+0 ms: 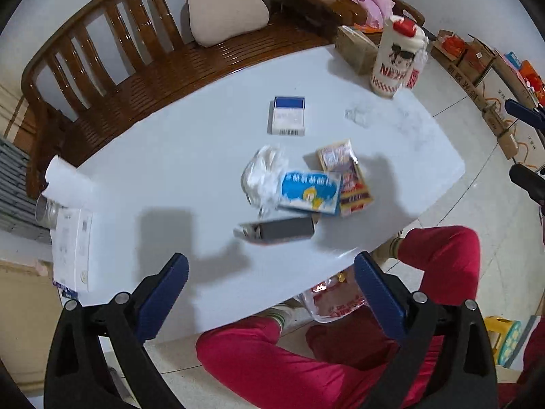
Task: Collect trash
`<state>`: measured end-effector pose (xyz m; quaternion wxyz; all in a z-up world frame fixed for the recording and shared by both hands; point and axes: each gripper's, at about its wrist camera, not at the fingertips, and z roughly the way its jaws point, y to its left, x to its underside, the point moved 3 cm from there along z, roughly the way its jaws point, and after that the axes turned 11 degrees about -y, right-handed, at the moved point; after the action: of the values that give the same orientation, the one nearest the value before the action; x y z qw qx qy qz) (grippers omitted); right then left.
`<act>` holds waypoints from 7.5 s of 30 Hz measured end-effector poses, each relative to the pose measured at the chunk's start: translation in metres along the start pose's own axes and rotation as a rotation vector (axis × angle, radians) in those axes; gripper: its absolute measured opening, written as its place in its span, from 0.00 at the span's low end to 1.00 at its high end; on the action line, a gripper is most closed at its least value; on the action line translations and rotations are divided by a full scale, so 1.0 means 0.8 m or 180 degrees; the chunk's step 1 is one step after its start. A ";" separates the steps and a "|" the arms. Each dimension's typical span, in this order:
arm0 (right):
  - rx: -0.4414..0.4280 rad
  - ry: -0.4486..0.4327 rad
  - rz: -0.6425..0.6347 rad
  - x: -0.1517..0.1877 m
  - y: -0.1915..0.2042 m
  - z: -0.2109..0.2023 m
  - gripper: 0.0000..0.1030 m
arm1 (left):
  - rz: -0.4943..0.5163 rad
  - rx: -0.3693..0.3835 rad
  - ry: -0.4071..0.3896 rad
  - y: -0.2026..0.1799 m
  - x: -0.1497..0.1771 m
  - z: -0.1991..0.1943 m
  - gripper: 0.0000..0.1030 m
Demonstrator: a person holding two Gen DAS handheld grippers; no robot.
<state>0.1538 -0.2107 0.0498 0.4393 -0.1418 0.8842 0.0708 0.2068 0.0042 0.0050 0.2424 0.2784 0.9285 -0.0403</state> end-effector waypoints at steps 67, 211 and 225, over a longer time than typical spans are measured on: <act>-0.0137 0.1652 -0.0267 0.105 -0.120 0.366 0.81 | -0.0146 0.0537 0.0988 0.041 -0.071 0.331 0.87; -0.0078 0.2029 0.0495 0.487 0.127 0.307 0.43 | -0.0650 0.0703 0.1671 -0.144 0.359 0.453 0.20; -0.0112 0.2136 0.0749 0.504 0.115 0.327 0.51 | -0.0717 0.0523 0.1783 -0.132 0.366 0.480 0.61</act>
<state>0.0916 -0.1341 -0.4296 0.1107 -0.0618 0.9882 0.0856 0.1016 -0.0197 -0.4771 -0.0521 0.1927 0.9778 -0.0635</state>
